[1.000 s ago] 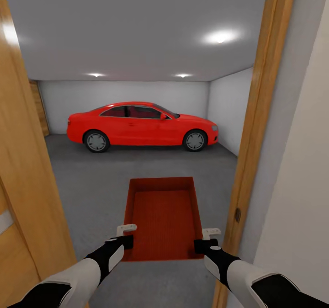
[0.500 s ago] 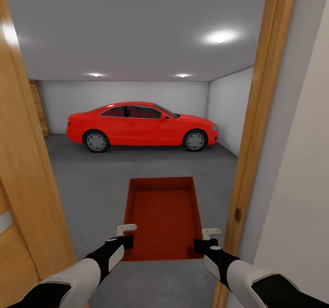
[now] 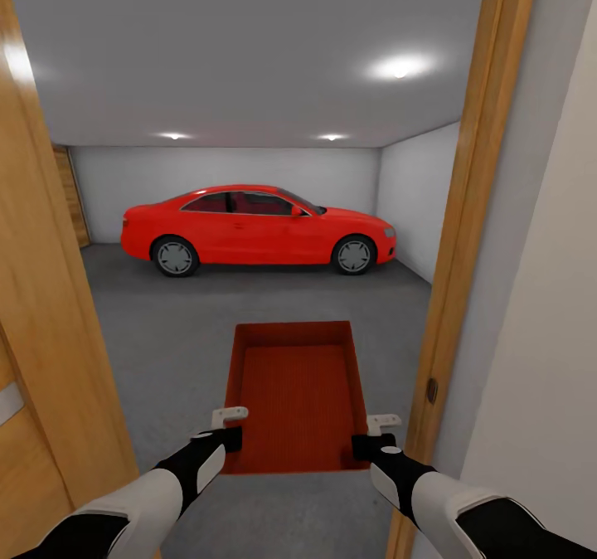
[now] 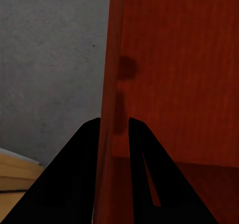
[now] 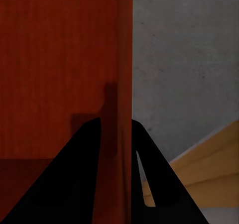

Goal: Move the two storage containers from the living room to the garage. In the garage, place one container on the floor and stack the other container on top of it (either order is fine).

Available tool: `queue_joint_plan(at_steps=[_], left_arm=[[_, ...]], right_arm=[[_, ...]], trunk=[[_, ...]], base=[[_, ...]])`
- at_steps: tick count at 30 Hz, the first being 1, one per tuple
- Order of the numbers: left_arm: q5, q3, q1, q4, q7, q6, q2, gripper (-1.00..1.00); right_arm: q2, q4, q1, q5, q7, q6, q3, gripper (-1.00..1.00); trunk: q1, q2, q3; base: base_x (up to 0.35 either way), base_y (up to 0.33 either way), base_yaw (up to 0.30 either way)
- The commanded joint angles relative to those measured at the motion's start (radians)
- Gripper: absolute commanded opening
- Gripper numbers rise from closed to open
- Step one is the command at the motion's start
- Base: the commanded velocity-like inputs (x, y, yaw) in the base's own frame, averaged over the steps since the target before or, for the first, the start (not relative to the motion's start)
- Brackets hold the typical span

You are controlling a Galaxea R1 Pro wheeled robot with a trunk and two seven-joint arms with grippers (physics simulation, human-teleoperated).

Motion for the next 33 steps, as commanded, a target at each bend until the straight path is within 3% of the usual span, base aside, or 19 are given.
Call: queue_joint_plan(at_steps=[1, 33], left_arm=[[-0.011, 0.024, 0.0, -0.005, 0.049, -0.04, 0.04, -1.0], [-0.011, 0.024, 0.0, -0.004, 0.049, -0.04, 0.04, -1.0]], right_arm=[[0.001, 0.002, 0.0, -0.005, 0.013, -0.003, -0.027, -1.0], [0.001, 0.002, 0.0, -0.004, 0.013, -0.006, -0.027, -1.0]], trunk=[[0.0, -0.001, 0.0], [0.0, -0.001, 0.0]], base=[[0.0, 0.0, 0.0], [0.027, 0.021, 0.0]])
